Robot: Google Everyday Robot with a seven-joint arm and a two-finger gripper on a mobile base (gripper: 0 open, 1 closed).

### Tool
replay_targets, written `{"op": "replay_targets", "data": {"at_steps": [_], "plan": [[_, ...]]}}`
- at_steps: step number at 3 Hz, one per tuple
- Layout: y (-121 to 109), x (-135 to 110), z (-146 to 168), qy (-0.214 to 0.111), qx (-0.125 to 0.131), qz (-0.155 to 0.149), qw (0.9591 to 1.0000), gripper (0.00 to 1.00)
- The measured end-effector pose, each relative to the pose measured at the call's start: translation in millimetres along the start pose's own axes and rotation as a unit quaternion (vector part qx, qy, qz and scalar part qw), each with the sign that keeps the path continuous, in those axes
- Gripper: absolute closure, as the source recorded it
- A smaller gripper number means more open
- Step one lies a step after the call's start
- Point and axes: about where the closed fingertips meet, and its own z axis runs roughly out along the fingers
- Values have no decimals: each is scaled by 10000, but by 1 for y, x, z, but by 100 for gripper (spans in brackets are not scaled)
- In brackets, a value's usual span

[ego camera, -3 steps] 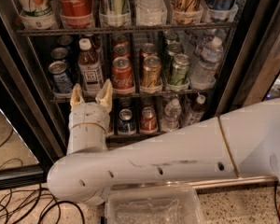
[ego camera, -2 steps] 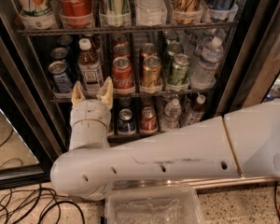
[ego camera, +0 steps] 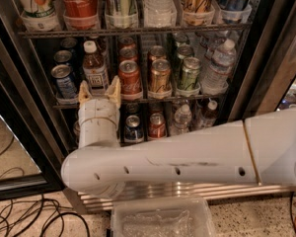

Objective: Pick blue plastic bottle from middle shelf of fridge

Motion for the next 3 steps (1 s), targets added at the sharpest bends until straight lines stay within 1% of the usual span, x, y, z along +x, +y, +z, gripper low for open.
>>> {"op": "replay_targets", "data": {"at_steps": [1,3], "plan": [[-1,0,10,-16,-39,49,10000,36],[12,2,29,-82,-143,216,9996,36]]}}
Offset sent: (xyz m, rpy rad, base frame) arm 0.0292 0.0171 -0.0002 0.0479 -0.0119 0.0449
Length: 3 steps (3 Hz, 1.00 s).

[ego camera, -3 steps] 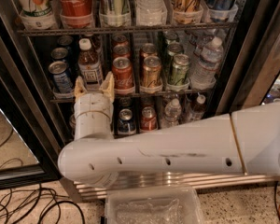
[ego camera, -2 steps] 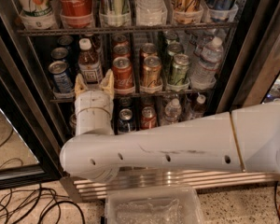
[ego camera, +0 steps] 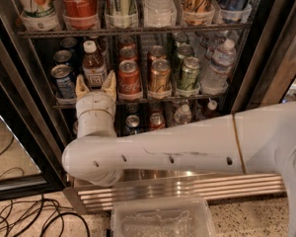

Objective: Pick blue plastic bottle from middle shelf of fridge

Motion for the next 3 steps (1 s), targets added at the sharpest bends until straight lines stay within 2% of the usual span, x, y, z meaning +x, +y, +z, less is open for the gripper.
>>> {"op": "replay_targets", "data": {"at_steps": [1,2,3], "plan": [[-1,5,7,17,39,91,9999,37],[-9,9,25,2,194,208,9996,38],[-12,11,32,31,233,203,9995,37]]}}
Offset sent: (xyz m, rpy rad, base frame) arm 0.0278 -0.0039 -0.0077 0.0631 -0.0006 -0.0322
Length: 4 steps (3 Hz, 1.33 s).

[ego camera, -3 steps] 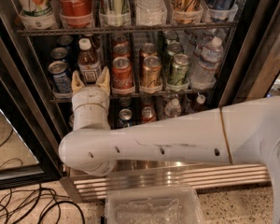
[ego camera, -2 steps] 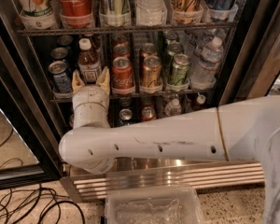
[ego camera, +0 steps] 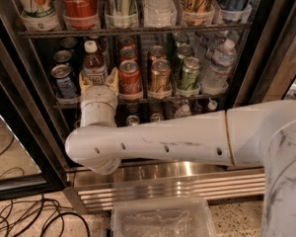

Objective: Pick blue plastic bottle from middle shelf of fridge

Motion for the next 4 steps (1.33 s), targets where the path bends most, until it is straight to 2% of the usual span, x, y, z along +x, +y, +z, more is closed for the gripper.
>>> {"op": "replay_targets", "data": {"at_steps": [1,2,4], "plan": [[-3,3,8,20,59,-30,10000,38],[-3,5,9,40,71,-89,9999,56],[-3,5,8,-1,113,-103,9999,100]]}}
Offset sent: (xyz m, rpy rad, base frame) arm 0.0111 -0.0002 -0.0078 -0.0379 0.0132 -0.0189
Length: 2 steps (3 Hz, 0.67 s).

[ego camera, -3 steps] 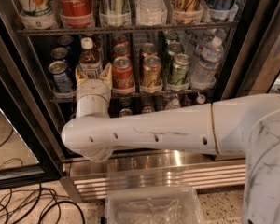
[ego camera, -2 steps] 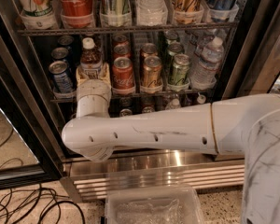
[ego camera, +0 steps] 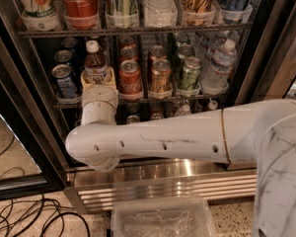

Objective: Pick blue plastic bottle from middle shelf of fridge

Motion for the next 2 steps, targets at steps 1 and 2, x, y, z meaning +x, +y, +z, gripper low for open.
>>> {"op": "replay_targets", "data": {"at_steps": [1,2], "plan": [[4,-1,-1,-235,110,-77,9996,100],[8,-9,-3,-503,170,-128,9985,100]]}}
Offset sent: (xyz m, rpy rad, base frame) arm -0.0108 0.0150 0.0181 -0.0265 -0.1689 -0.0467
